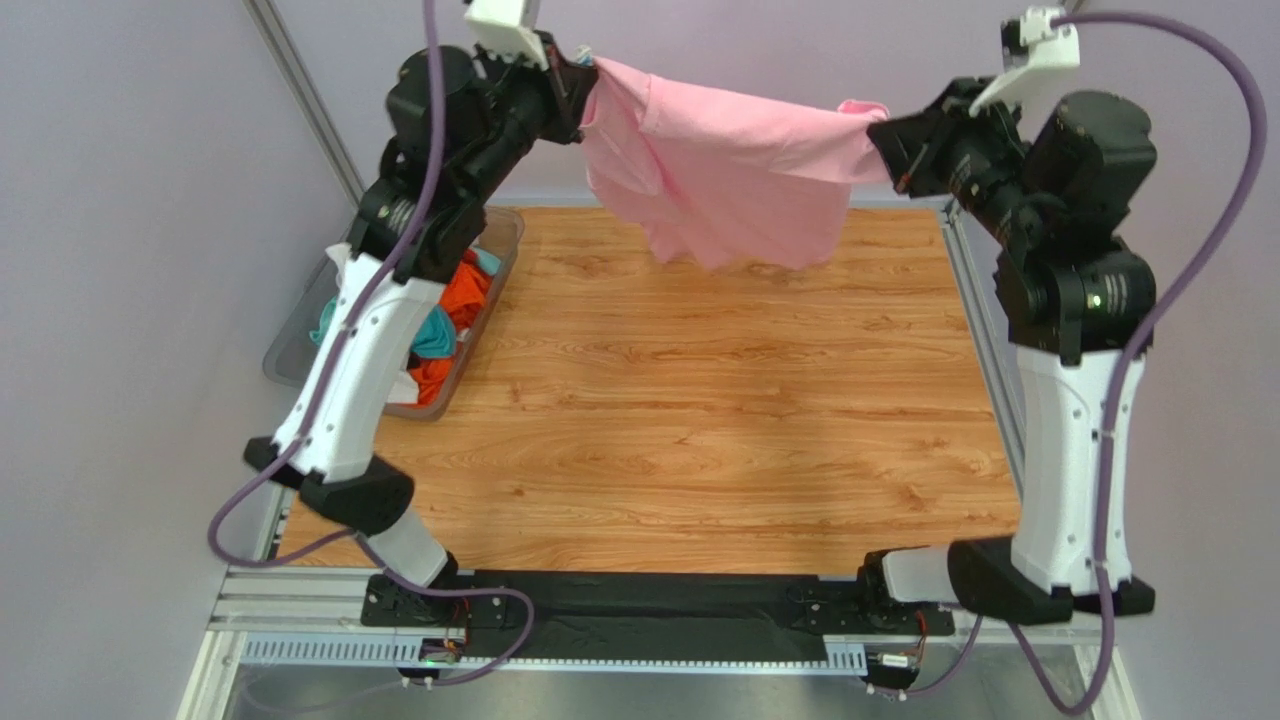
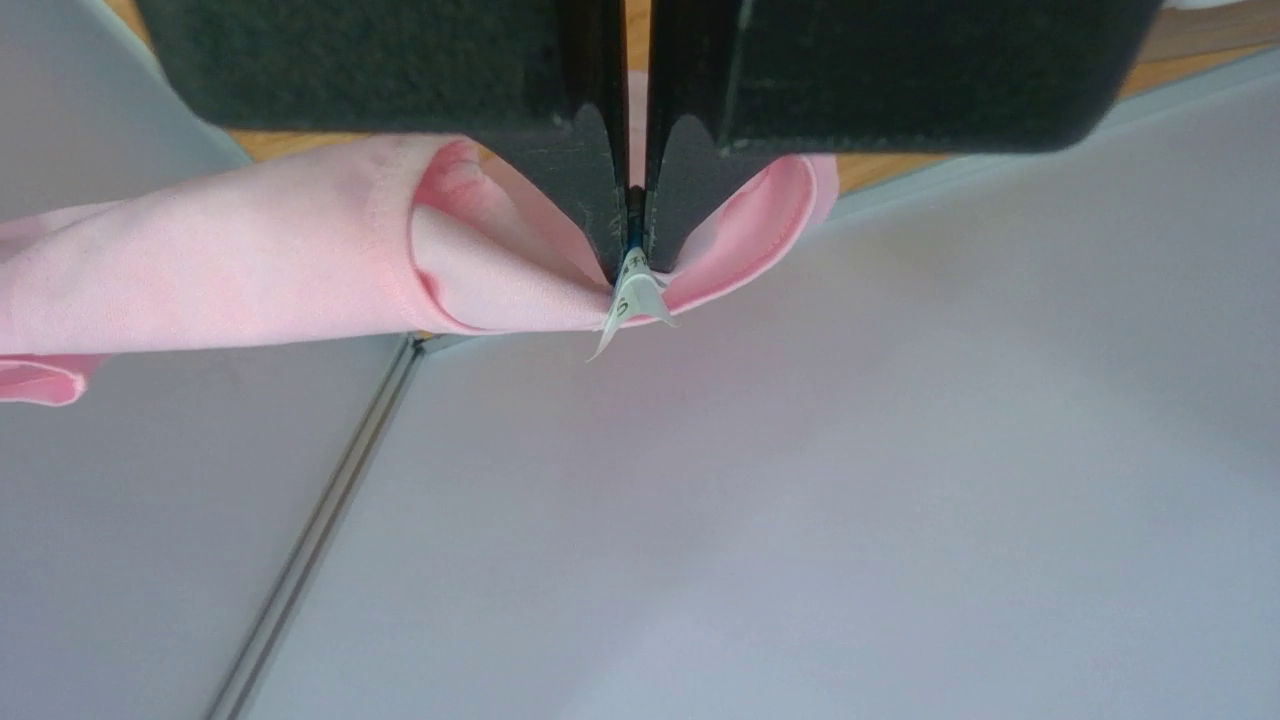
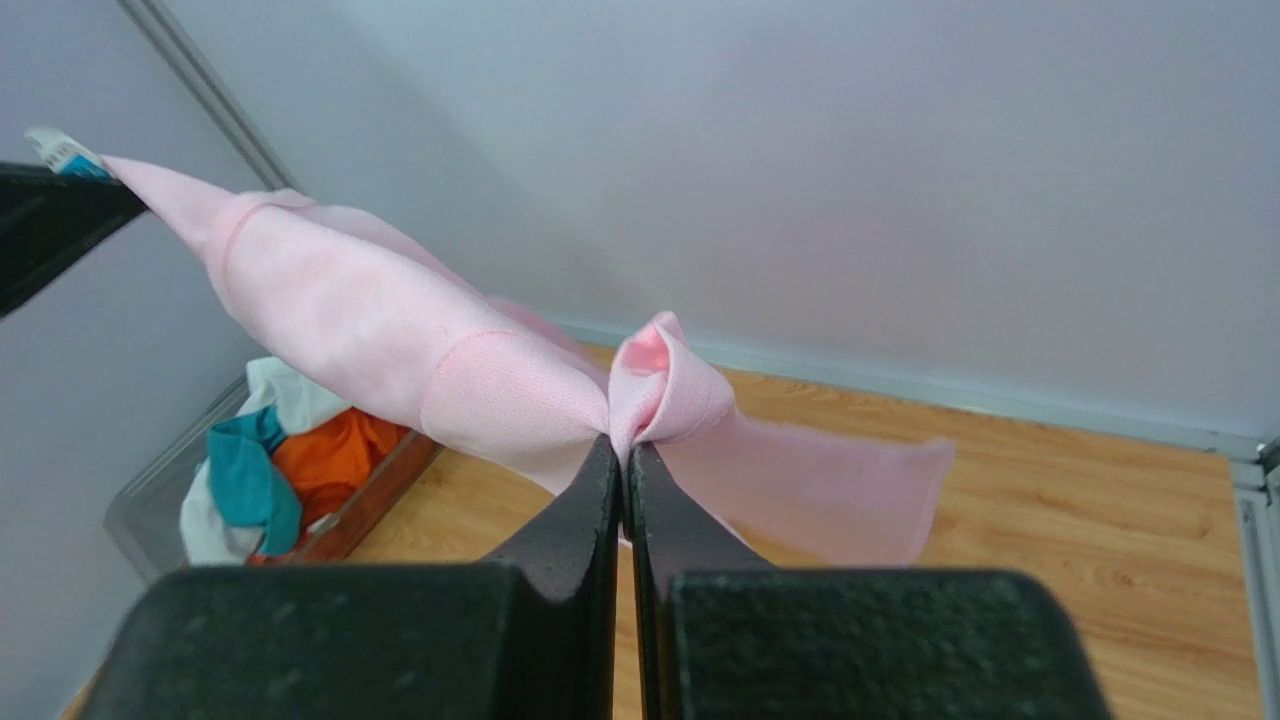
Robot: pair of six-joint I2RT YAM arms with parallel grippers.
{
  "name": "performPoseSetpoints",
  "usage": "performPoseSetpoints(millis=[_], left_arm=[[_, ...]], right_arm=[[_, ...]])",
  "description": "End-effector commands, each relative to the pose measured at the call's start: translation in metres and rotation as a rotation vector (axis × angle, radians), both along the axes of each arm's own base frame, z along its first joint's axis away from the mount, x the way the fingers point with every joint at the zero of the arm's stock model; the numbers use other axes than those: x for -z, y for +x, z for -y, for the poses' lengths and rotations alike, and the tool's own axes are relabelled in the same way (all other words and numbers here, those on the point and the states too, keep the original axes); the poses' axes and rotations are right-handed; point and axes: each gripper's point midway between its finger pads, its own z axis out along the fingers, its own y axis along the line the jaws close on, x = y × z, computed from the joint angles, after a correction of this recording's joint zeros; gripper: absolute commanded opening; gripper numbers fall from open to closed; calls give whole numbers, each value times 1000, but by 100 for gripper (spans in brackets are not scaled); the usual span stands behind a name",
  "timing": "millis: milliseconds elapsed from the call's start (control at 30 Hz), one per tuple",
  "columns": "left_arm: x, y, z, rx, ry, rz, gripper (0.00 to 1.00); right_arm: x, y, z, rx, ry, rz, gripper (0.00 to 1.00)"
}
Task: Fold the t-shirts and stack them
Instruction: Flatten the tshirt out
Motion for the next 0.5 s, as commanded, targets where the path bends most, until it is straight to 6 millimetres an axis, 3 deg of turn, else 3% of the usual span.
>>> performPoseSetpoints(millis=[0,33,67,100,133,167,200,233,267,300,333,367,400,467], left_arm=[[-26,-50,-24,35,-9,115,0],[-6,-51,-25,32,4,82,0],[16,-52,-27,22,14,40,0],[64,-55,-31,11,48,-41,0],[93,-54,-39,-35,43,-101,0],[115,-55,-45,-64,36,-135,0],[176,-63,-54,-96,76,-237,0],[204,-66,-64,-152,53,-303,0],[226,-75,-72,-181,45,-349,0],[281,-82,-83,-234,87,-456,0],[304,-89,-87,-261,62,-525,0],[343,-104,-98,-300,98,-623,0],[358,-111,-105,-338,106,-666,2],[383,-125,-116,-398,102,-758,23]], right_arm=[[19,-51,-8,-56,90,-61,0],[36,-57,-13,-72,115,-109,0],[91,-55,-18,-78,133,-245,0],[108,-63,-26,-97,194,-299,0],[114,-90,-36,-141,217,-299,0],[180,-92,-46,-155,224,-456,0],[198,-101,-57,-181,262,-503,1],[217,-126,-74,-247,266,-552,1],[270,-137,-82,-242,255,-683,1],[292,-148,-94,-258,299,-760,3],[312,-172,-115,-340,290,-823,6],[356,-192,-120,-367,279,-923,8],[364,-200,-130,-402,299,-946,12],[391,-220,-138,-434,277,-1044,25]])
